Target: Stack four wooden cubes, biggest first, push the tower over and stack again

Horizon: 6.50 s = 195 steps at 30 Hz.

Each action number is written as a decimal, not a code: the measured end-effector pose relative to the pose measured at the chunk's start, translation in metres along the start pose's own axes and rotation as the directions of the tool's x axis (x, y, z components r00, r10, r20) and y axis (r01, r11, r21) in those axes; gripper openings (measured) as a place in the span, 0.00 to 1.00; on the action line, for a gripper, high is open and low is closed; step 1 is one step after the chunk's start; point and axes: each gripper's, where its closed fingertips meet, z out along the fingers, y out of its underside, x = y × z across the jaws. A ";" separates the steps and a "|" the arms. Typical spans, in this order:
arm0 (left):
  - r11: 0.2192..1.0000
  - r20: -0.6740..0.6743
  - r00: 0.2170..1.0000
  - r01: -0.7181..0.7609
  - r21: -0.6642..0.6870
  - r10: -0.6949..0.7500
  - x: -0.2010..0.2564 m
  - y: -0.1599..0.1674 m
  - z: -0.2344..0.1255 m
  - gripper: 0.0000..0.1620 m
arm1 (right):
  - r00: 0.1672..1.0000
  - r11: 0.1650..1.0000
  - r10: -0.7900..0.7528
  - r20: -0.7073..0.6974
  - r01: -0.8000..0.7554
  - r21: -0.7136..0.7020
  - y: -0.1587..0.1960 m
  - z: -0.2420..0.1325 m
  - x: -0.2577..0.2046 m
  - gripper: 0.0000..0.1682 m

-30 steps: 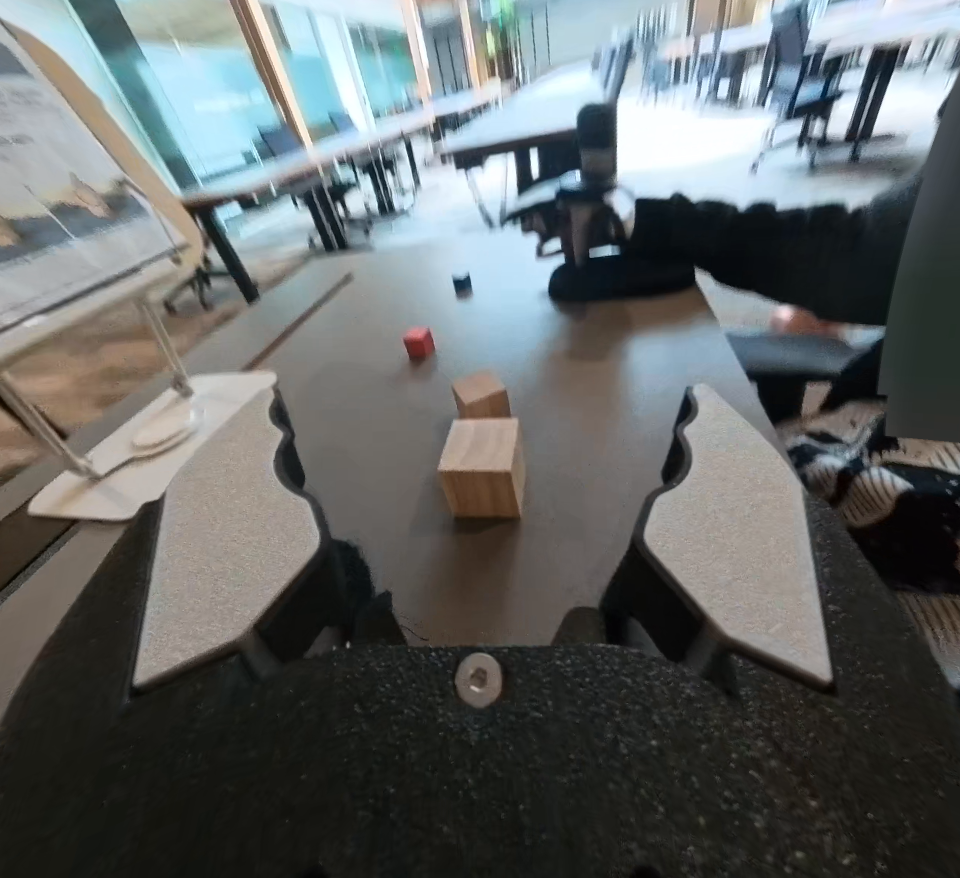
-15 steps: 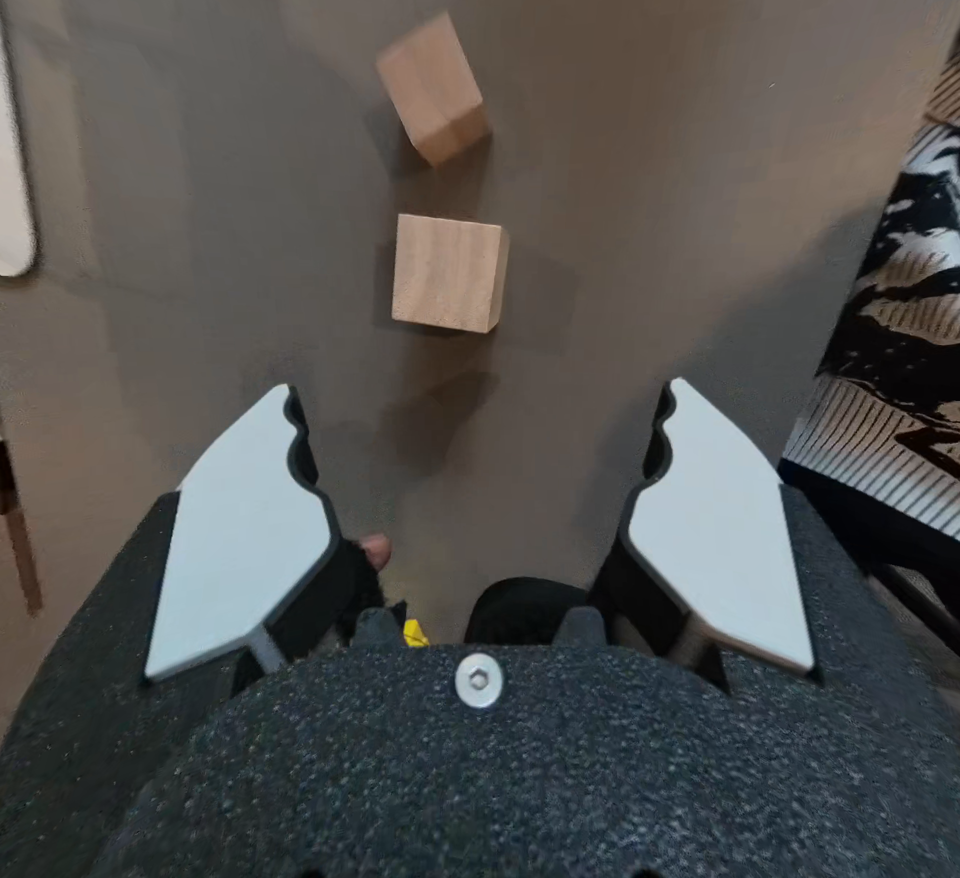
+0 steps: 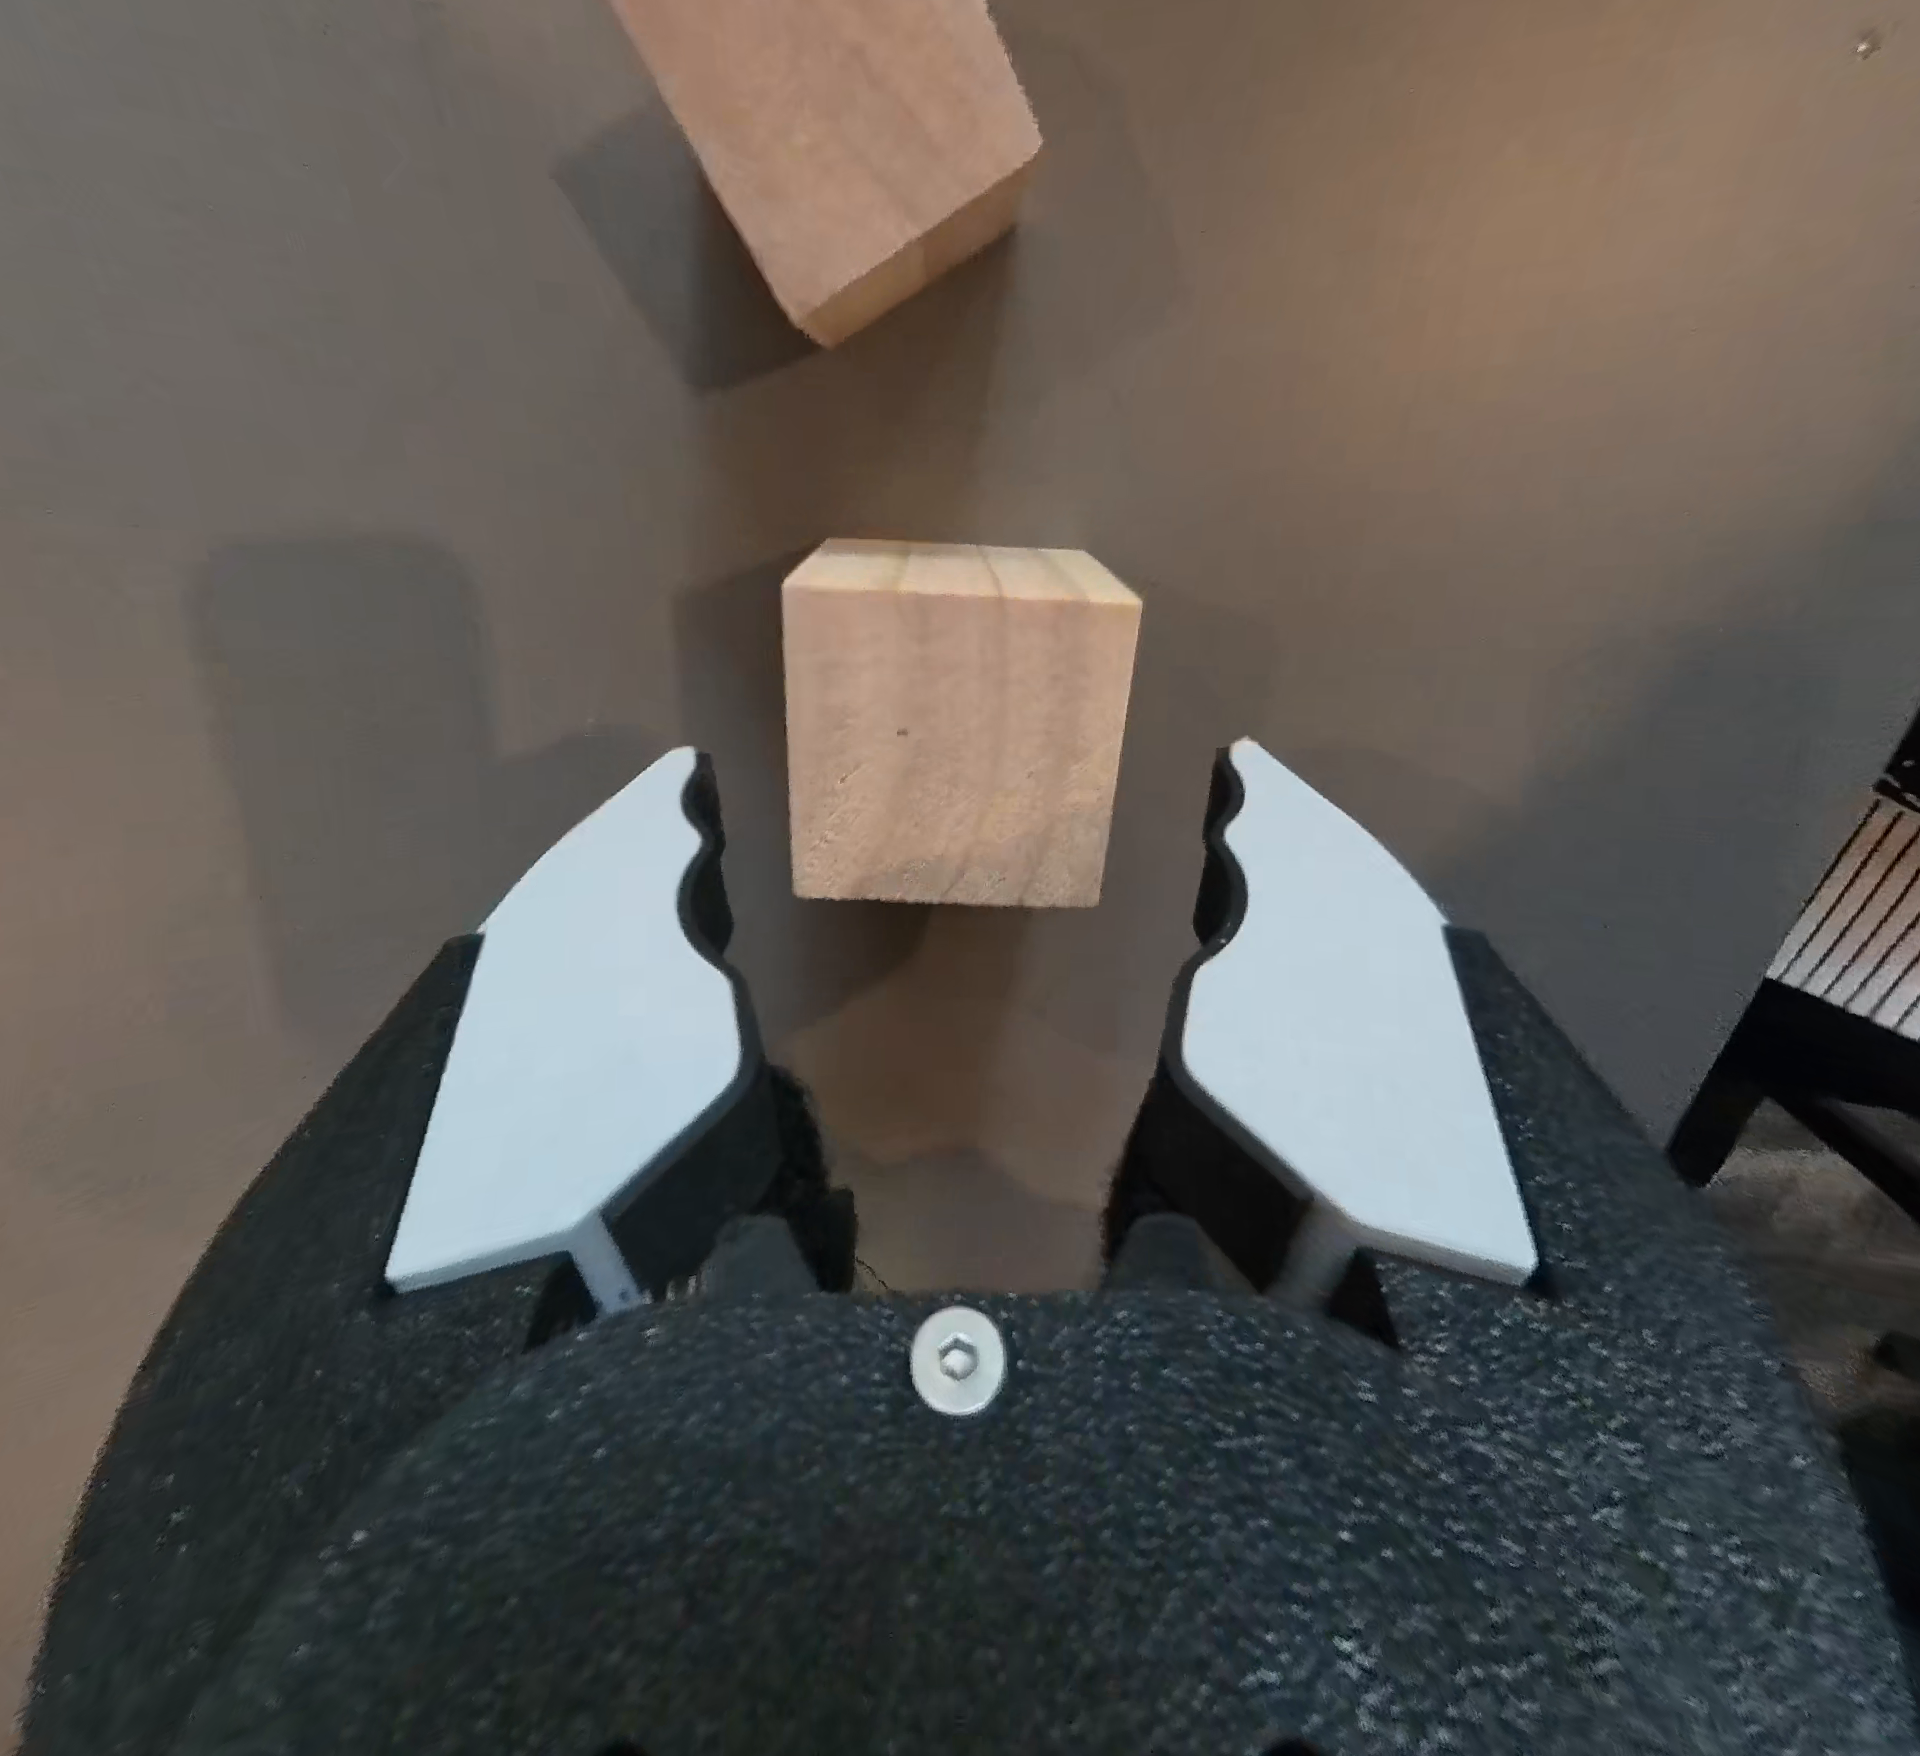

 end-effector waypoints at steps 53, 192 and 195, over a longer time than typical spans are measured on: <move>0.906 -0.038 0.905 -0.422 0.038 0.423 0.020 -0.234 0.022 0.36 | 1.000 1.000 0.015 -0.012 -0.014 0.007 -0.001 -0.001 0.003 0.81; 0.860 -0.090 0.859 -0.490 0.143 0.504 0.024 -0.237 -0.007 0.39 | 1.000 0.999 0.025 -0.015 -0.024 0.024 -0.003 -0.004 0.003 0.78; 0.858 -0.092 0.858 -0.489 0.157 0.505 0.025 -0.239 -0.005 0.37 | 1.000 0.999 0.024 -0.015 -0.023 0.027 -0.003 -0.004 0.003 0.78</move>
